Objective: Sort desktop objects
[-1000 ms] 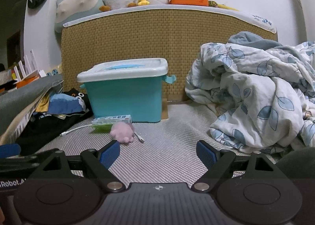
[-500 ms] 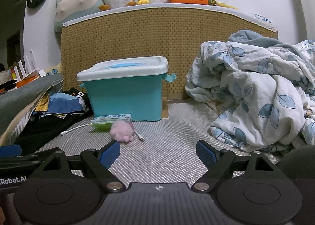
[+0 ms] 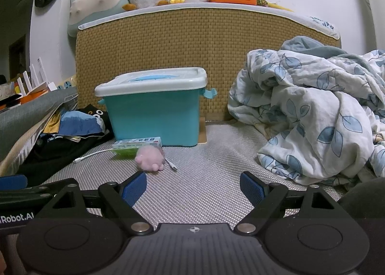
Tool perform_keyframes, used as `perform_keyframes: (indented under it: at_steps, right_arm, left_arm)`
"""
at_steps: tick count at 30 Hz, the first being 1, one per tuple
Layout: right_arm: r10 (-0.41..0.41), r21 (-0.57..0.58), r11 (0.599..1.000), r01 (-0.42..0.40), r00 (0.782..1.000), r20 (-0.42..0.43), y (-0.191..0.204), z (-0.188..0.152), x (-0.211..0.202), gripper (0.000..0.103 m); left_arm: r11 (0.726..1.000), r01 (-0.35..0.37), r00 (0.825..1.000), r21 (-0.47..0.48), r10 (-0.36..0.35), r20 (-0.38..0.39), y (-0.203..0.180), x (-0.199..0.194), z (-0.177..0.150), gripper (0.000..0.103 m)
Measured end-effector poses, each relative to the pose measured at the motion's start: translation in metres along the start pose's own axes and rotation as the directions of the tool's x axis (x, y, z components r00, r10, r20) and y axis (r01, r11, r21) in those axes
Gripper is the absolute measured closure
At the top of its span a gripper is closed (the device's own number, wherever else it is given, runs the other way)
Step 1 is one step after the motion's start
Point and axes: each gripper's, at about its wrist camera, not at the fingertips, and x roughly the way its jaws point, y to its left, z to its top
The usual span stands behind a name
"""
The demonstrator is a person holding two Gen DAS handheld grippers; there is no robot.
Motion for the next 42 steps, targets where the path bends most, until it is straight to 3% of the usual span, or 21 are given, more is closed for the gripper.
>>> perform_keyframes:
  at_steps: [42]
  right_arm:
    - [0.005,-0.001,1.0,-0.005,1.0,-0.002,0.0015,0.0,0.0002,0.015]
  left_arm:
    - [1.0,-0.007,1.0,0.008,0.007,-0.002,-0.0005,0.0015,-0.0013,0.0]
